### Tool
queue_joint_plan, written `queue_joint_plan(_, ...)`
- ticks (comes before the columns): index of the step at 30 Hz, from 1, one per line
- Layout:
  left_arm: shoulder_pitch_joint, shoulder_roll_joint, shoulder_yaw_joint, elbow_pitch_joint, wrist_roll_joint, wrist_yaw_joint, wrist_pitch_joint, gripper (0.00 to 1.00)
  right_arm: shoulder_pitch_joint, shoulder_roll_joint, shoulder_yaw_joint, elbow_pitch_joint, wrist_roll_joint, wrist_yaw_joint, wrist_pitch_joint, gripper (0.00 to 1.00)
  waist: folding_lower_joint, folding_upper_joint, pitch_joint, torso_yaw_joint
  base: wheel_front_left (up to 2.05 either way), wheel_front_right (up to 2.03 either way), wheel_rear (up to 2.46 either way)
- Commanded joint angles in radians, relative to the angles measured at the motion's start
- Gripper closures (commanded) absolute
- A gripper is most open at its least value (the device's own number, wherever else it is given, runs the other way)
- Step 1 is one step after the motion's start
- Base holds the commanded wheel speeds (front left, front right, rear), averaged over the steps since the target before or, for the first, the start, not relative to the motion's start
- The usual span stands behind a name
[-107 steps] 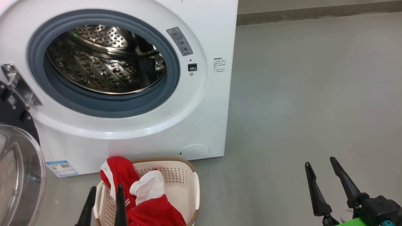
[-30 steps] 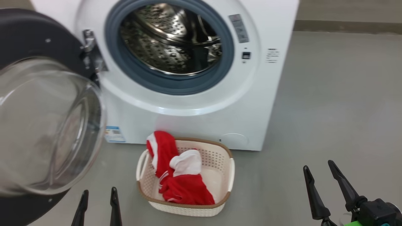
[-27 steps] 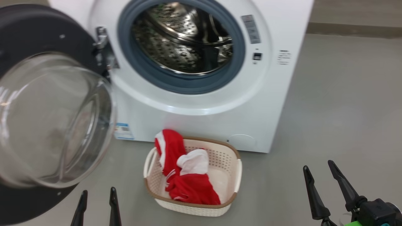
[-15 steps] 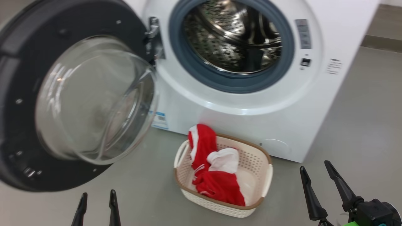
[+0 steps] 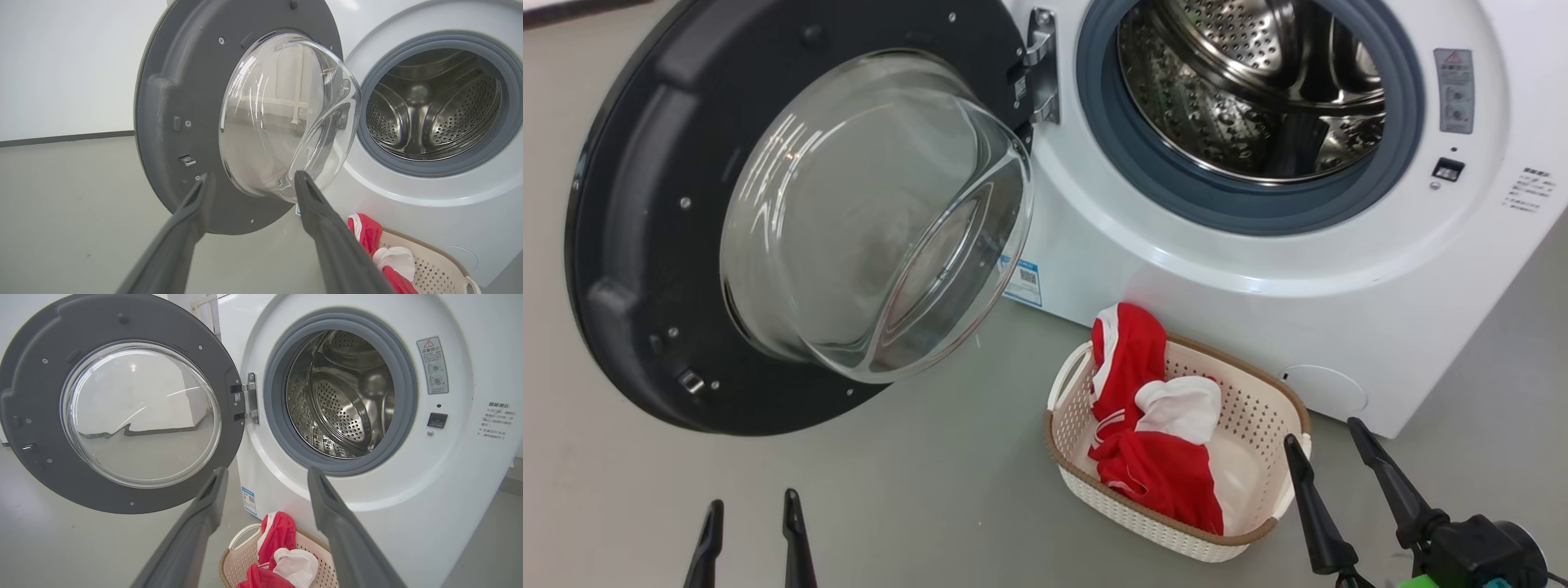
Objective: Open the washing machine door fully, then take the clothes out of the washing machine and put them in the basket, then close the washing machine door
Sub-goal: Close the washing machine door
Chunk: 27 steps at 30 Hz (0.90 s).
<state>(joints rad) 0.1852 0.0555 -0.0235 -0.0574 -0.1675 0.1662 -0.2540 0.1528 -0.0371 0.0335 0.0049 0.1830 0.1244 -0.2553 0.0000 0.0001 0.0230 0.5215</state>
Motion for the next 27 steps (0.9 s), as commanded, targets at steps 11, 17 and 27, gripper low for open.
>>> queue_joint_plan(11,-0.023,0.005,0.056,-0.075,-0.013,0.024,-0.008,1.0,-0.059,-0.013,0.031,-0.004,-0.003,0.006,-0.006,0.0,0.0,-0.0001,-0.002,0.007,0.0,0.0,0.0)
queue_joint_plan(17,-0.069,0.009,0.102,-0.127,-0.036,0.017,-0.008,1.0,-0.046,-0.013,0.029,-0.003,0.0,0.006,-0.006,0.0,0.0,-0.0001,-0.012,0.002,0.0,0.0,0.0)
queue_joint_plan(27,-0.293,0.054,0.252,-0.072,-0.203,-0.076,-0.008,1.0,-0.021,-0.013,0.02,-0.004,-0.005,0.006,-0.006,0.0,0.0,-0.0001,-0.04,-0.016,0.0,0.0,0.0)
